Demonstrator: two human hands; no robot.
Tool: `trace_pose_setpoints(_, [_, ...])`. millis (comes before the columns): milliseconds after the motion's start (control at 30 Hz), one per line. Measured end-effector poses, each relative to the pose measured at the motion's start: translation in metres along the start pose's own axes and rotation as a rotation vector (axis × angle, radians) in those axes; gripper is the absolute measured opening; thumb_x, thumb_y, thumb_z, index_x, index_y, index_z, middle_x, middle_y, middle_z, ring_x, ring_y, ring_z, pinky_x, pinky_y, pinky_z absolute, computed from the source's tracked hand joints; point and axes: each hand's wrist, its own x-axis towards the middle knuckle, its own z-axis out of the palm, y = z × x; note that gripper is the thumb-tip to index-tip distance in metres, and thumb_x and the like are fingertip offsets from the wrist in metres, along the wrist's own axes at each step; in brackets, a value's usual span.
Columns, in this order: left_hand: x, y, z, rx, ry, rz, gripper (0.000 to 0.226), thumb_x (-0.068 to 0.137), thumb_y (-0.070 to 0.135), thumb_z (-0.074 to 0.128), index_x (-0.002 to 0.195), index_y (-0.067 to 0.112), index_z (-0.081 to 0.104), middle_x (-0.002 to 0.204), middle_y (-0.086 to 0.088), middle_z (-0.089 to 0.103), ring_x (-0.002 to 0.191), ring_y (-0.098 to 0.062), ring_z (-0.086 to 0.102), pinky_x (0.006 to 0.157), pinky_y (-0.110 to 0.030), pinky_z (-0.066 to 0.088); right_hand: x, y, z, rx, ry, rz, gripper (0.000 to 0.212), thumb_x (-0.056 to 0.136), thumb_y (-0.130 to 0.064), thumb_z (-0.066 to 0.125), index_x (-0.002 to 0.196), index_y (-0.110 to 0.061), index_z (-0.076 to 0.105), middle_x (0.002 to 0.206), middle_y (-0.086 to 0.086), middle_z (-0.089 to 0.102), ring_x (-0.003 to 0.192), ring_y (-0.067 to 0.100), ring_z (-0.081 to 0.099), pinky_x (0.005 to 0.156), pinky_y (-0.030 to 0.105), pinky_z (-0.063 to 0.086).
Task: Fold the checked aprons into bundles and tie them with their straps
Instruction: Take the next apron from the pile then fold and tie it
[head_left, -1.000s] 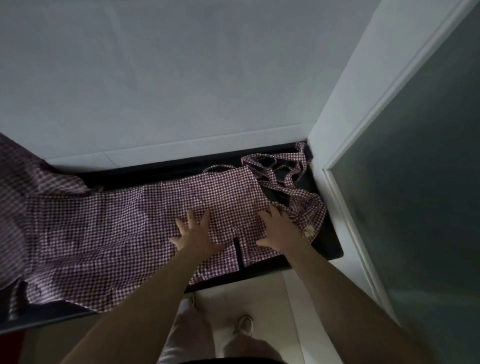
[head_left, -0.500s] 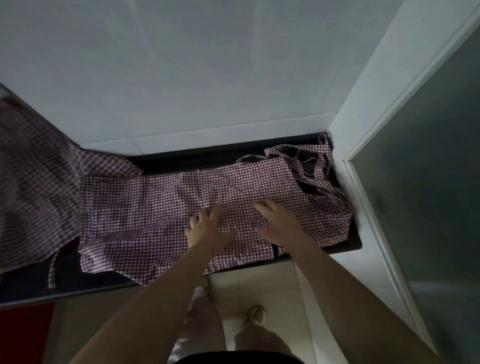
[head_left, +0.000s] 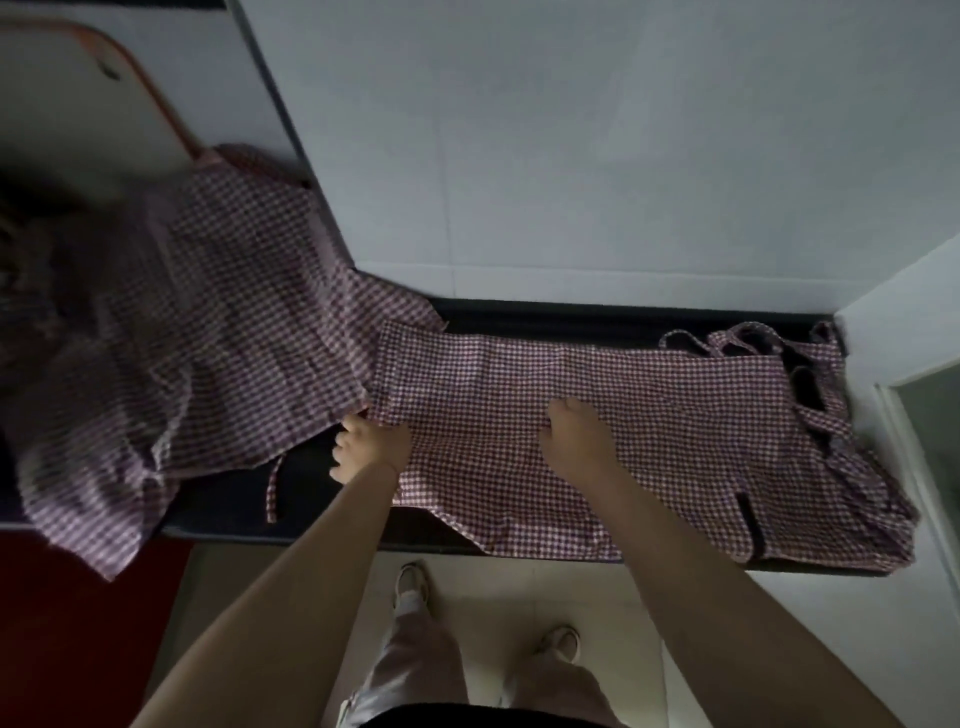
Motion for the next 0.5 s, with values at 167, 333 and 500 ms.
trace_pose_setpoints(167, [0.045,-0.016,-0.033,-0.118,-0.333,0.093,0.029,0.081,0.033,0.063,0.088,0.005,0.067,0.098,-0.015,0.071,0.081,-0.026,0.064,0.074,-0.034,0.055,0.013,-0.099,0.020,0.235,-0.096,-0.045,0.018,0.095,-0.019,0.053,0.085,-0.006,0.060,0.085,0.006,0.062,0.077,0.021,0.059,0.070,0.038,0.051])
trace_pose_setpoints(333, [0.068,-0.009,-0.045,-0.133,-0.506,0.187,0.029,0.084,0.028,0.072,0.091,0.000,0.072,0.099,-0.014,0.073,0.096,-0.028,0.068,0.087,-0.038,0.056,0.012,-0.165,0.026,0.404,-0.193,-0.072,0.023,0.090,-0.031,0.068,0.084,-0.010,0.062,0.078,0.001,0.063,0.069,0.015,0.057,0.062,0.030,0.045])
trace_pose_setpoints(500, [0.074,-0.007,-0.049,-0.376,-0.720,0.199,0.032,0.079,0.024,0.076,0.096,-0.002,0.072,0.095,-0.016,0.073,0.092,-0.031,0.069,0.083,-0.041,0.059,0.015,-0.189,0.044,0.448,-0.323,0.016,0.041,0.067,-0.053,0.082,0.093,-0.025,0.067,0.081,-0.014,0.067,0.078,0.000,0.065,0.077,0.026,0.057])
